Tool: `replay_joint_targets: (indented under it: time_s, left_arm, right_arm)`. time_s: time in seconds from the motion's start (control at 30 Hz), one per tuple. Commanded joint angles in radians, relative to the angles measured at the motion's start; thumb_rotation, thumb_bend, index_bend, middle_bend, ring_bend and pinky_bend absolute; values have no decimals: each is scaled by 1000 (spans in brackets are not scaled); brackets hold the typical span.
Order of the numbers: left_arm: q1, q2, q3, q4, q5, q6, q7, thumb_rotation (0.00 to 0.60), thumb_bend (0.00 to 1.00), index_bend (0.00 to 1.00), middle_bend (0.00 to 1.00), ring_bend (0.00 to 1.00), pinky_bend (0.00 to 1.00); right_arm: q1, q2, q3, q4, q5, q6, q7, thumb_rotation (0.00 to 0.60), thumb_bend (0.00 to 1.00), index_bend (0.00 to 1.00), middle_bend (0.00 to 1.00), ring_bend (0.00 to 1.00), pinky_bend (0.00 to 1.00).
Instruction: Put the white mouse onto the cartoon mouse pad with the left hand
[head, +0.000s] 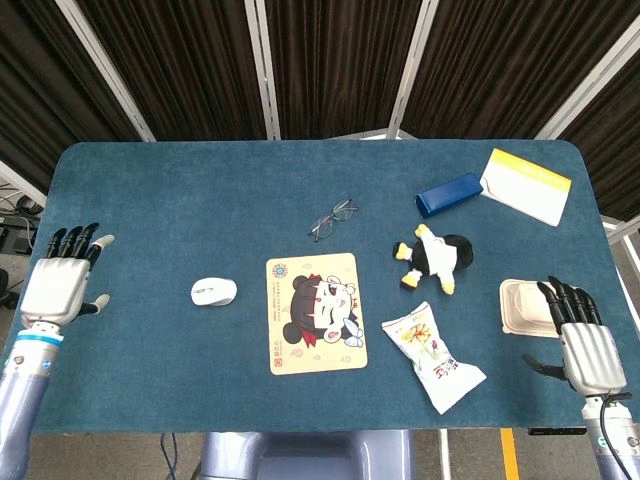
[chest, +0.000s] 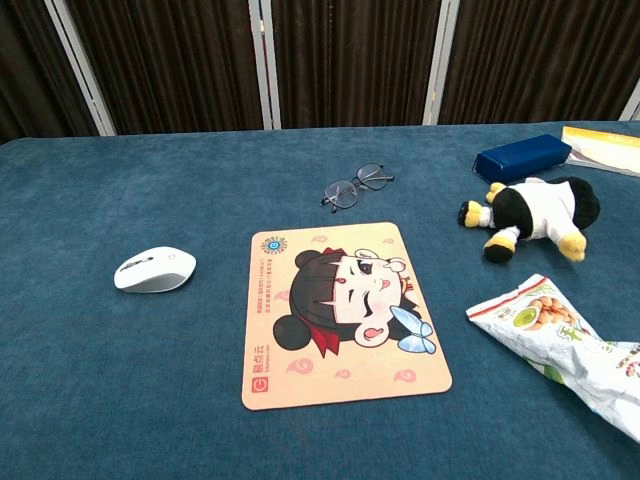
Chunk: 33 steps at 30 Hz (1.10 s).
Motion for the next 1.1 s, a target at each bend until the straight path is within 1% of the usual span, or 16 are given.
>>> replay_joint_targets:
  time_s: [0.03,0.13,0.27,0.33,0.53,0.7,1.1]
  left_arm:
    - [-89,-71,-16,11,-106,-69,110,600,204,206,0,0,0]
    - [-135,-120,-23,28,-166,-90,155,600,163,219,0,0,0]
    - [-181,-184,-21,54,-222,-90,213,600,135,279,0,0,0]
    - [-205,-219,-20,69,-254,-91,243,600,133,301,0,0,0]
    - [-273,-326,-12,156,-345,-61,351,600,131,318,0,0,0]
    - [-313,-393,-8,212,-389,-55,392,600,132,323,0,0,0]
    - [-349,-455,15,230,-430,-47,420,600,132,323,0,0,0]
  right_arm:
    - [0,0,0,0,0,-1,1,600,109,0,0,0,0]
    - [1,1,0,0,0,-2,4,600,111,0,0,0,0]
    - [1,2,-1,0,0,-4,6,600,110,0,0,0,0]
    - [1,4,-1,0,-1,-4,8,600,110,0,0,0,0]
    - [3,7,-2,-1,-3,-8,14,600,109,0,0,0,0]
    - [3,8,-3,-1,-3,-10,16,600,110,0,0,0,0]
    - [5,11,-4,-2,-3,-13,20,600,109,0,0,0,0]
